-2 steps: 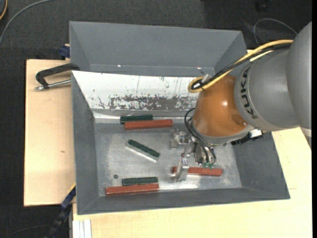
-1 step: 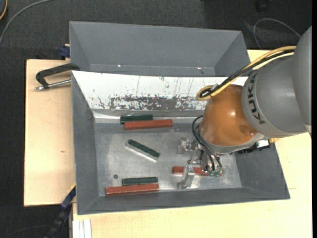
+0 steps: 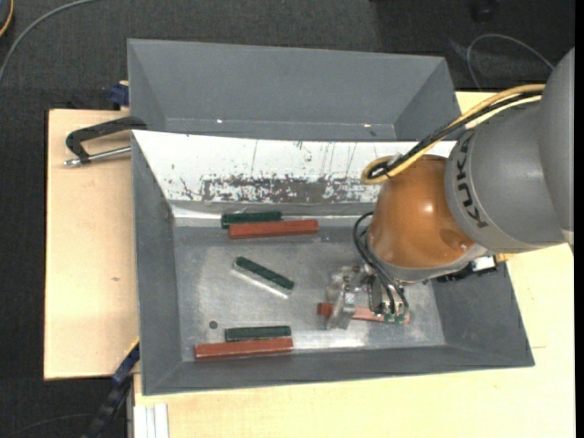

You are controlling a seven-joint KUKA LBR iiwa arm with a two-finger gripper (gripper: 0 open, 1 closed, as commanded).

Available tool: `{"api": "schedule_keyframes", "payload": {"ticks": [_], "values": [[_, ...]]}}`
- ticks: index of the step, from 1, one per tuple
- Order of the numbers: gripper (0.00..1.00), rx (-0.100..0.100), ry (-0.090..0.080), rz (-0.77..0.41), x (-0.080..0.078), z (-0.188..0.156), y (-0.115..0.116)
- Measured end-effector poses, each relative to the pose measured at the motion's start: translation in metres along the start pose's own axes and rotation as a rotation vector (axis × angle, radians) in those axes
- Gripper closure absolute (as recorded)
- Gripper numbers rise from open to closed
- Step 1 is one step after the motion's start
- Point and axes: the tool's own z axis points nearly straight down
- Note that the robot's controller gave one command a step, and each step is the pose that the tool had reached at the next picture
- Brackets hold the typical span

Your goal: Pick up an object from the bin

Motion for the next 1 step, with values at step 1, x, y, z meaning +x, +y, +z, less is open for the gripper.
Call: {"api": "schedule_keyframes", "payload": {"ticks": [1], "values": [[1.0,-0.002,-0.016,0.041,-0.0069,-0.1635,0.0004]]}}
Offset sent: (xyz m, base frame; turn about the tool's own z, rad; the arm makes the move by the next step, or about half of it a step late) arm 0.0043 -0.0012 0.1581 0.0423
